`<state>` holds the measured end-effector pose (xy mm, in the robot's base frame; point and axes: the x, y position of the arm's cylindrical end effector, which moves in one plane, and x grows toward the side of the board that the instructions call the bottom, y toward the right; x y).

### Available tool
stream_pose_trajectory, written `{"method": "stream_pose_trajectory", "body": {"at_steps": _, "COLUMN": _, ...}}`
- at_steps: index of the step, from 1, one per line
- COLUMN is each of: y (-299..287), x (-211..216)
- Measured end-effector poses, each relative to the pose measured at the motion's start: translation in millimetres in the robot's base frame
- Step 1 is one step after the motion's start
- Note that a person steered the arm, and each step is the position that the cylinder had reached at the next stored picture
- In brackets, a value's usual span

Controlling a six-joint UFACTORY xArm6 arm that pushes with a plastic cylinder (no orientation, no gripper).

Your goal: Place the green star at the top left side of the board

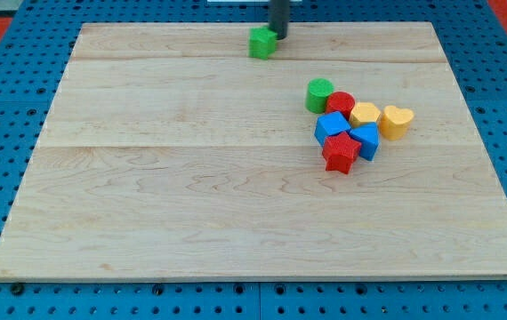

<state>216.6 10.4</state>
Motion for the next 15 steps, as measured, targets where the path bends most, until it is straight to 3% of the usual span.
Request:
{"method": "stream_pose_trajectory", "body": {"at_steps": 3, "y": 31, "x": 19}}
{"method": "stream_pose_trajectory", "body": {"at_steps": 5, "y": -54, "x": 45}}
{"method": "stream_pose_trajectory", "body": {"at_steps": 7, "y": -8, "x": 16}}
{"method": "stream_pose_trajectory", "body": {"at_steps": 11, "y": -214, "x": 20}}
{"method": "stream_pose_trajectory", "body": {"at_steps": 12, "y": -163, "x": 20}}
{"method": "stream_pose_trajectory", "body": {"at_steps": 13, "y": -68, "x": 20}}
{"method": "stream_pose_trajectory", "body": {"at_steps": 15, "y": 11, "x": 21}}
